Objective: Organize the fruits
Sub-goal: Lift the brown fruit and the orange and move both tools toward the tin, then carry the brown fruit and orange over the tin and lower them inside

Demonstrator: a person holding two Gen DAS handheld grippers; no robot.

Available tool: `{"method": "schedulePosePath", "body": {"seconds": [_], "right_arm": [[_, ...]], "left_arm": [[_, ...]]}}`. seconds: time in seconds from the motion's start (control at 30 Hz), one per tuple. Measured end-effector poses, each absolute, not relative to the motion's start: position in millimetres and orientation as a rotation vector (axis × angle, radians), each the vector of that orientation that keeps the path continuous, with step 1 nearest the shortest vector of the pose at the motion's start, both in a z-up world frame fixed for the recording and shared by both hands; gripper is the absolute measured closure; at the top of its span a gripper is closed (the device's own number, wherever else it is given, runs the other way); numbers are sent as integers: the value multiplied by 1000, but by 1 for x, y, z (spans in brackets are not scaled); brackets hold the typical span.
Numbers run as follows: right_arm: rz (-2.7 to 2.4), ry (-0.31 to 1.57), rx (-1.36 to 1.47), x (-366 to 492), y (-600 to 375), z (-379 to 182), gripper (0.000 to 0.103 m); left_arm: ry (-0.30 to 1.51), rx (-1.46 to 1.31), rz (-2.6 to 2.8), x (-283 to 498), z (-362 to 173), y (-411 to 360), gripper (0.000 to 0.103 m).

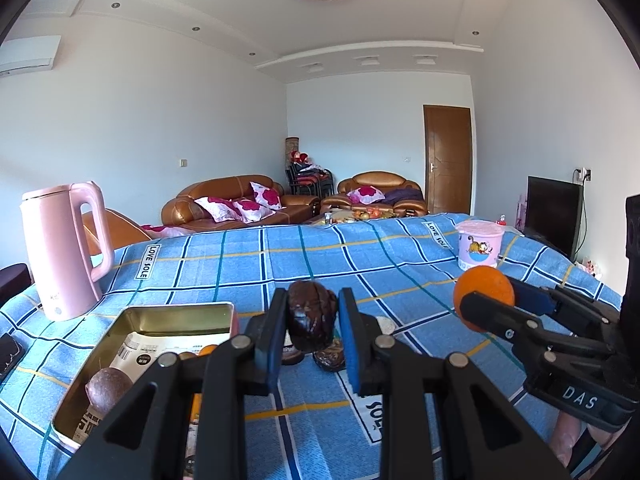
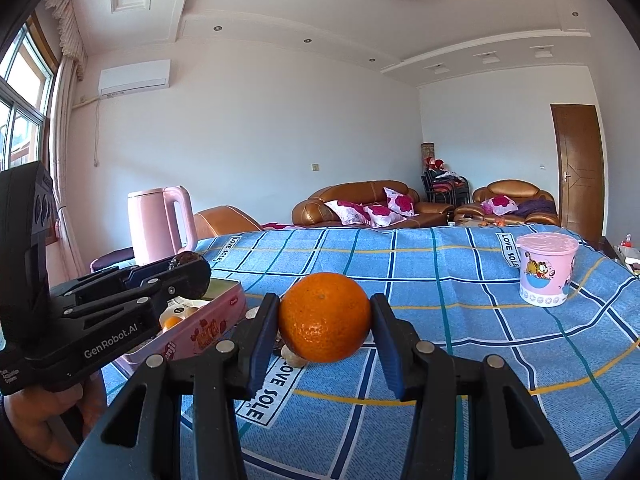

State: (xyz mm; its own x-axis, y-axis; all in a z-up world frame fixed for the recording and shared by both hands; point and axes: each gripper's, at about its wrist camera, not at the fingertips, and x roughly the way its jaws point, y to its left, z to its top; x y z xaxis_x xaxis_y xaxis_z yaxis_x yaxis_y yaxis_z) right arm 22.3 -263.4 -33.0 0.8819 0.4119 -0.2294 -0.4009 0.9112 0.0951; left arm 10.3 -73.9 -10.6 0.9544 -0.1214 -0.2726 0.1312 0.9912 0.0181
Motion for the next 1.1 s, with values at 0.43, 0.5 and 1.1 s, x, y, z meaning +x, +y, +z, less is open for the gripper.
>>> {"method": "schedulePosePath", "body": {"seconds": [0.43, 0.5, 1.1], "right_arm": [[492, 275, 21, 25, -232, -26, 55], [503, 276, 15, 25, -226, -25, 55], [582, 281, -32, 24, -182, -18, 55]], "left_arm": [[292, 35, -84, 5, -11, -51, 77], [294, 35, -77, 4, -11, -48, 77], [316, 7, 24, -9, -12, 3, 77]]}}
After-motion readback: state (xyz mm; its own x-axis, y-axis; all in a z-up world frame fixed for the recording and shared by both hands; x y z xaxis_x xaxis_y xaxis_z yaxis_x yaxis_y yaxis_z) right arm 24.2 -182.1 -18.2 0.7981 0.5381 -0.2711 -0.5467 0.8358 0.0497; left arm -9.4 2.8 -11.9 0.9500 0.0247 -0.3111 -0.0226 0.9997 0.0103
